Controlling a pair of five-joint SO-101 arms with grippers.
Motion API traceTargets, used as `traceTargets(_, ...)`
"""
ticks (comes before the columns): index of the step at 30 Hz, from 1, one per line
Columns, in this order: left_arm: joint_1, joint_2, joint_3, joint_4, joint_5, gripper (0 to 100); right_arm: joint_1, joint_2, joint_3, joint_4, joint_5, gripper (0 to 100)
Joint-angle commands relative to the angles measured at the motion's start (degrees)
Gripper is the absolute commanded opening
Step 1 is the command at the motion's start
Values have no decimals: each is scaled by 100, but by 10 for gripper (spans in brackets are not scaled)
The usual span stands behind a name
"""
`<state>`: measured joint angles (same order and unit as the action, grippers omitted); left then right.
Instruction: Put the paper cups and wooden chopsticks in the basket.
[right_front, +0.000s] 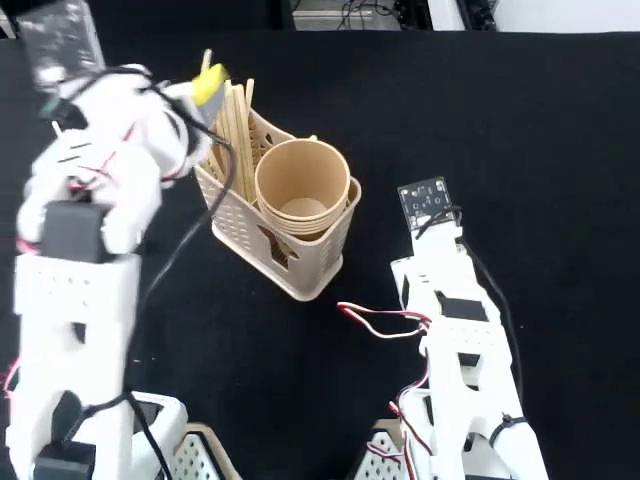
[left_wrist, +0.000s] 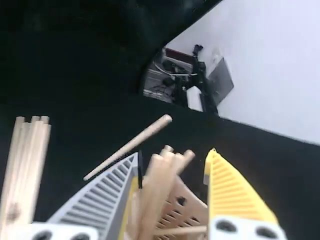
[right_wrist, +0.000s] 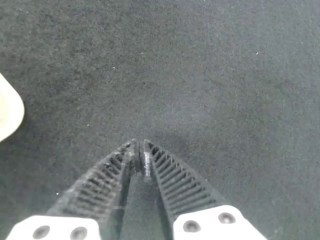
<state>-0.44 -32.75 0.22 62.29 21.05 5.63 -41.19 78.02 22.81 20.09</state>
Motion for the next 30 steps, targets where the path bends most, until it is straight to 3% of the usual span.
traceTargets(1,-901,-18,-840,519,44,216,-79,-136,-48,-123,44,15)
traceTargets(8,-2229,448,-857,554,9,216,-79,-136,-48,-123,44,15)
traceTargets(15,-2721,1697,-866,554,-9,216,-79,-136,-48,-123,44,15)
traceTargets(22,-2747,3147,-1033,440,-598,216,-79,-136,-48,-123,44,15)
traceTargets(25,-2941,4149,-1648,360,-598,216,-79,-136,-48,-123,44,15)
traceTargets(30,-3196,6338,-3785,765,-615,218,-79,-136,-48,-114,44,15)
